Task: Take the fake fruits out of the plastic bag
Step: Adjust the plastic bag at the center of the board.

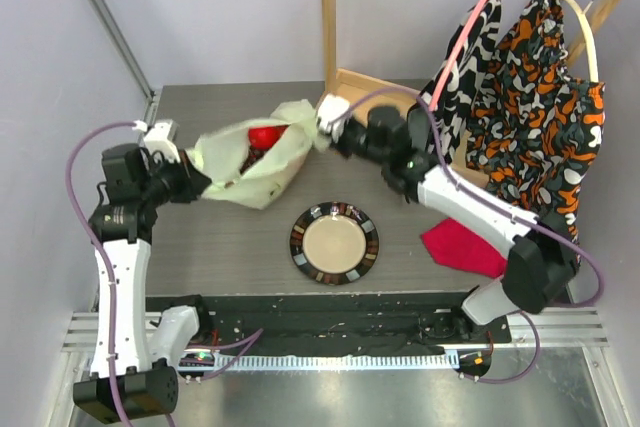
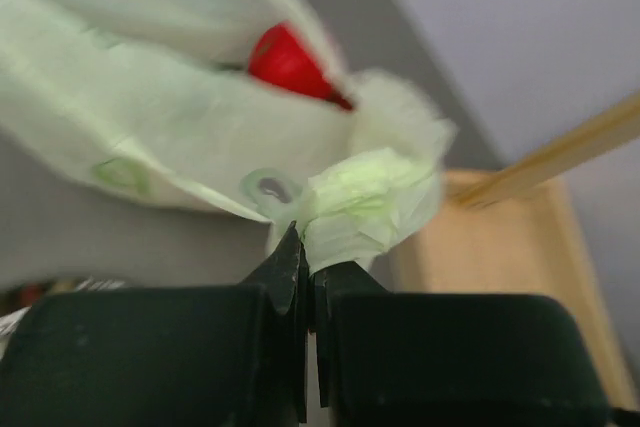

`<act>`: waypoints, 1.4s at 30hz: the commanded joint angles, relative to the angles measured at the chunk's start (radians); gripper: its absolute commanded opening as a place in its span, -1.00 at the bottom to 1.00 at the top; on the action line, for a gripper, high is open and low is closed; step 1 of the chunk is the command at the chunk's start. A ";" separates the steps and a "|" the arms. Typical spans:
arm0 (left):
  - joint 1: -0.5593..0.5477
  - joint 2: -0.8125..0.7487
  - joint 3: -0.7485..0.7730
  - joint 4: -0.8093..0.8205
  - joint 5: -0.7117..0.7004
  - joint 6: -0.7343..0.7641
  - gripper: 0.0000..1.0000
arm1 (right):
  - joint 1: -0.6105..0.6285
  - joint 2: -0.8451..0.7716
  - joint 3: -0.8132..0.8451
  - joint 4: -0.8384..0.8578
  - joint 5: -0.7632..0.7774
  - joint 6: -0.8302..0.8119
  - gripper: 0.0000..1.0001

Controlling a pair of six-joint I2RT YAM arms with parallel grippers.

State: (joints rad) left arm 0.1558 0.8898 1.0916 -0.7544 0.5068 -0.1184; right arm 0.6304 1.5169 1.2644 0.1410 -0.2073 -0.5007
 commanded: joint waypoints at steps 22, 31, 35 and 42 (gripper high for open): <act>0.007 0.653 0.677 0.096 0.073 0.065 -1.00 | 0.071 0.312 0.450 -0.047 0.286 0.217 -0.98; 0.021 1.095 1.480 -0.013 -0.033 0.063 -1.00 | -0.011 0.919 1.506 -0.106 0.301 0.122 -0.98; 0.021 1.040 1.446 0.087 0.007 0.034 -1.00 | -0.014 0.705 1.220 0.089 0.238 0.053 -0.98; 0.019 0.588 0.700 0.076 0.090 0.051 -1.00 | -0.026 0.331 0.539 0.132 0.097 0.070 -0.98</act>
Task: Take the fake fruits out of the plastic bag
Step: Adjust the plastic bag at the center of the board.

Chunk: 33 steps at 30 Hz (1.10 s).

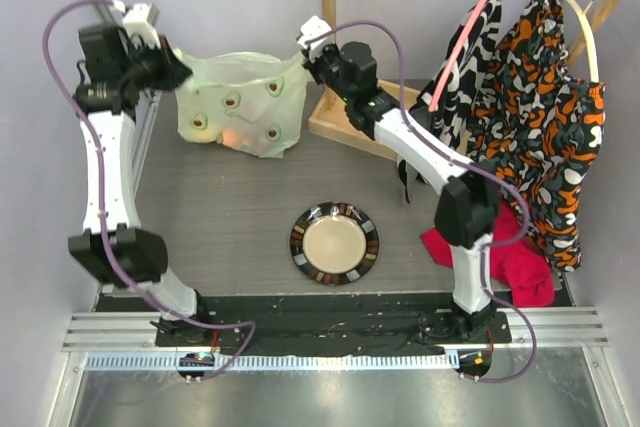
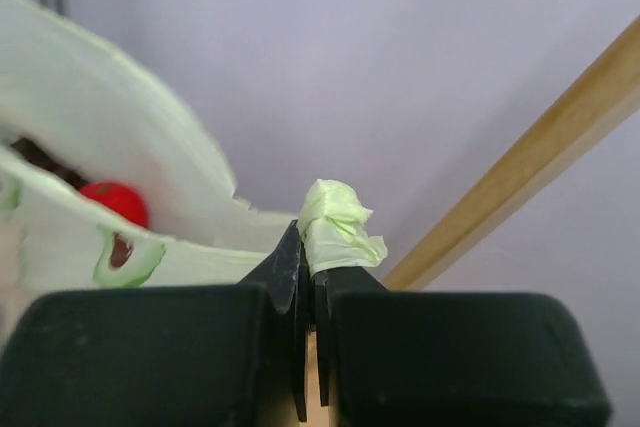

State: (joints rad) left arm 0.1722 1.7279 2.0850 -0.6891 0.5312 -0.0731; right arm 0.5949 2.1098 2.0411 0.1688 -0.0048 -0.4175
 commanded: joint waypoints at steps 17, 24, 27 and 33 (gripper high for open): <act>-0.005 -0.877 -1.020 -0.221 0.089 -0.048 -1.00 | 0.137 -0.749 -0.547 -0.555 -0.205 -0.003 0.28; -0.005 -0.907 -1.089 -0.144 0.056 -0.214 -1.00 | 0.295 -0.622 -0.409 -0.502 -0.259 0.036 0.31; -0.007 -0.933 -1.106 -0.118 0.038 -0.260 -1.00 | 0.304 -0.546 -0.487 -0.391 -0.273 0.043 0.15; -0.005 -0.992 -1.132 -0.115 0.039 -0.301 -1.00 | 0.302 -0.285 -0.490 -0.175 -0.200 0.152 -0.09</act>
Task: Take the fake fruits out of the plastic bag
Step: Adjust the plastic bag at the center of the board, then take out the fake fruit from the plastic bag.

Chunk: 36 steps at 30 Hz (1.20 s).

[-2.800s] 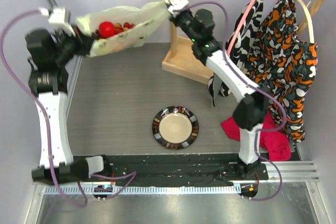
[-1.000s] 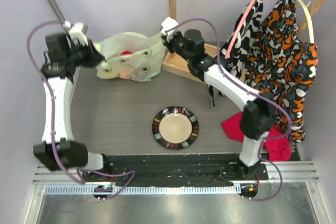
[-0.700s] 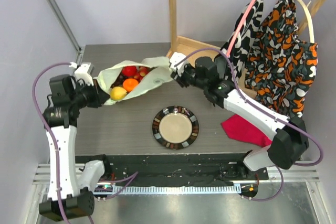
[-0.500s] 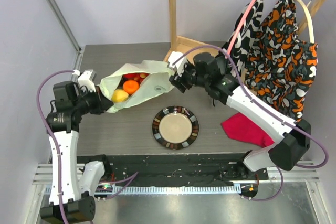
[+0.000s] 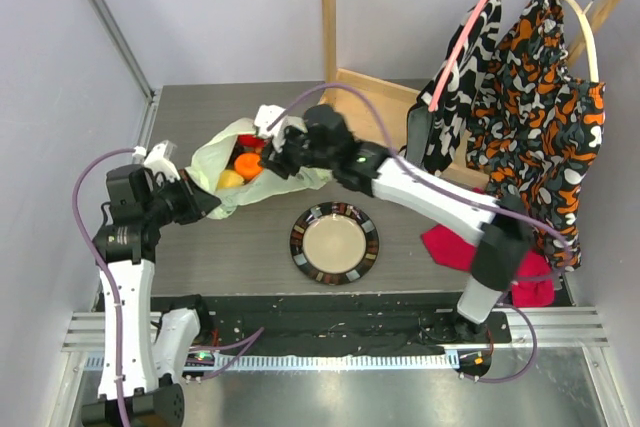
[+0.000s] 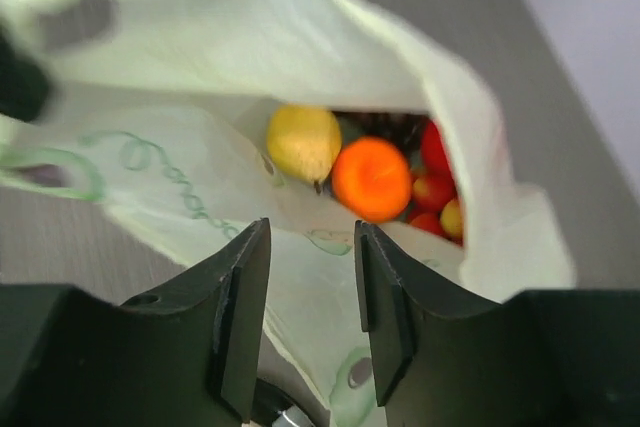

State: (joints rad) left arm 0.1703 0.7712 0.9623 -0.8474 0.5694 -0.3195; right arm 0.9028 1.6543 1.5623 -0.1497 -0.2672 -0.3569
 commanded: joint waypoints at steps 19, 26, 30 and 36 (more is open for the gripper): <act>0.006 -0.027 -0.102 0.113 -0.019 -0.139 -0.90 | 0.033 0.134 -0.311 0.096 0.212 -0.043 -0.19; 0.006 0.003 -0.054 0.134 -0.034 -0.141 -0.89 | 0.019 0.209 -0.078 0.119 0.198 -0.037 -0.19; 0.005 0.011 -0.039 0.093 -0.013 -0.136 -0.90 | 0.019 0.297 0.014 0.130 0.184 -0.010 -0.19; 0.006 -0.004 -0.048 0.013 -0.016 -0.112 -0.92 | 0.022 0.433 0.131 0.175 0.200 0.018 0.17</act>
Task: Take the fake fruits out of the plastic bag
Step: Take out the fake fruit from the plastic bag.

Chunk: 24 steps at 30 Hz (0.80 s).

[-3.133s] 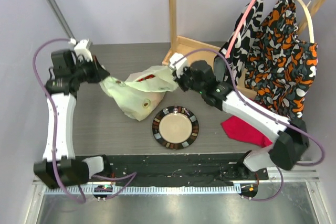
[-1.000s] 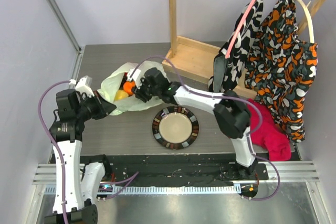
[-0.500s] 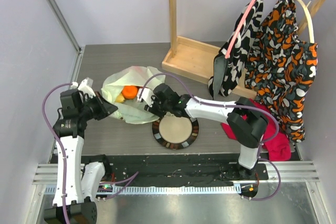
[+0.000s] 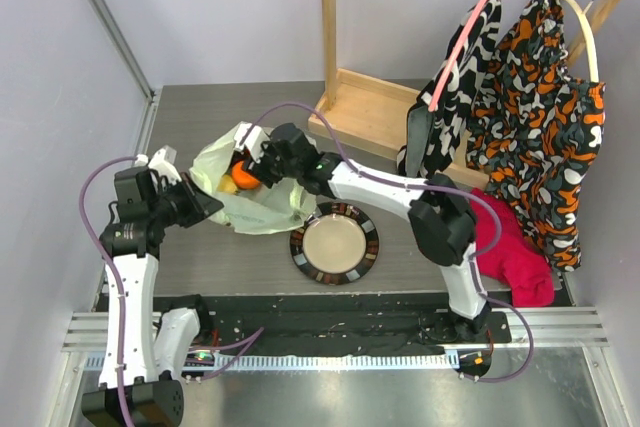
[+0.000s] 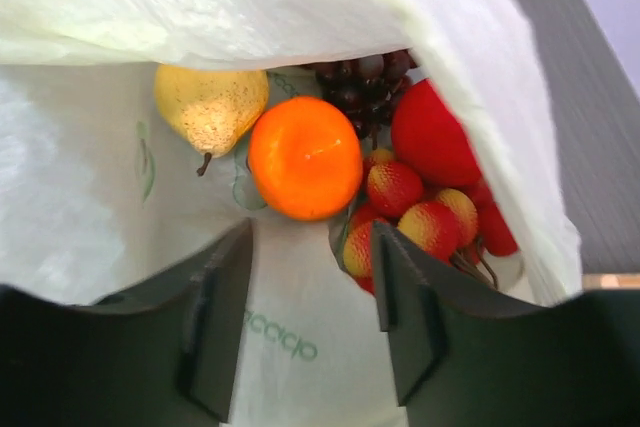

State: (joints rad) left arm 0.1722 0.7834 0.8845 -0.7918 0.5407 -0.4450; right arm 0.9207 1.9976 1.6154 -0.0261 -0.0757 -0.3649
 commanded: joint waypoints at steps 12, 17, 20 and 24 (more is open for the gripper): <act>0.012 -0.041 0.033 -0.156 0.113 0.137 -0.94 | 0.018 0.355 0.316 0.126 0.129 0.070 1.00; 0.015 -0.041 0.045 -0.172 0.123 0.143 -0.95 | 0.033 0.478 0.478 0.034 0.152 0.032 0.99; 0.016 -0.033 0.071 -0.178 0.111 0.152 -0.96 | 0.033 0.570 0.592 -0.070 0.169 0.043 0.90; 0.015 -0.032 0.091 -0.170 0.104 0.152 -0.96 | 0.032 0.561 0.572 -0.084 0.234 0.043 0.91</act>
State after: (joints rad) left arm 0.1802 0.7551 0.9234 -0.9569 0.6220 -0.3069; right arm 0.9497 2.5732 2.1647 -0.0509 0.0853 -0.3206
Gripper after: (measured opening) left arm 0.032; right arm 0.952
